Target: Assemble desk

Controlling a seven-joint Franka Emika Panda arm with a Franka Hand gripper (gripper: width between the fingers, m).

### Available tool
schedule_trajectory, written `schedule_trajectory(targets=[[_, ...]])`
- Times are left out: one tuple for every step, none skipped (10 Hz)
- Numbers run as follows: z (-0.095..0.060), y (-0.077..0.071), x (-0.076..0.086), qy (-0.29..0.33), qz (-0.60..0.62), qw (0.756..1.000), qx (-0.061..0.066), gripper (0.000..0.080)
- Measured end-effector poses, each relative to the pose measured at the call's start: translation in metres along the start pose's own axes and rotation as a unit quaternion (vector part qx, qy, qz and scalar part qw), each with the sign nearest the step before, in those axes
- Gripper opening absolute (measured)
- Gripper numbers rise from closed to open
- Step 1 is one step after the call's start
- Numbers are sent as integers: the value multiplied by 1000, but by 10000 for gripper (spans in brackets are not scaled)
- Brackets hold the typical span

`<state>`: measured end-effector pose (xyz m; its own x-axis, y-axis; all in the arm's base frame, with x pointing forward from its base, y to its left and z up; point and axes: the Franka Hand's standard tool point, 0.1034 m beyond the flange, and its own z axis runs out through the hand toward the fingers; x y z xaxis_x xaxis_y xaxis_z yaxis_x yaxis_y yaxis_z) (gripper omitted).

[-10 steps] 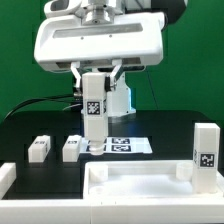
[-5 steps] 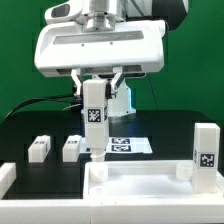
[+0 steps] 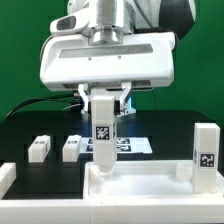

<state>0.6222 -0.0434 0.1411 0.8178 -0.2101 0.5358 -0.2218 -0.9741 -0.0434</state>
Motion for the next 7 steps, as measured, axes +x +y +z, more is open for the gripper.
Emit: schedule_trajectory(targets=[[5,1,-5,-1,-1,1000,-3,290],[8,2,-8,-4,-2,1000,-4,290],[10,3,-8,0,-2,1000,-7,290],[11,5,-6,11,-4,1000,-10,290],[12,6,-4,13,-3,1000,-11,290],[13,7,-3,15,-3,1000,-12,290],[14,10,-3,15,-3,1000,-14,290]])
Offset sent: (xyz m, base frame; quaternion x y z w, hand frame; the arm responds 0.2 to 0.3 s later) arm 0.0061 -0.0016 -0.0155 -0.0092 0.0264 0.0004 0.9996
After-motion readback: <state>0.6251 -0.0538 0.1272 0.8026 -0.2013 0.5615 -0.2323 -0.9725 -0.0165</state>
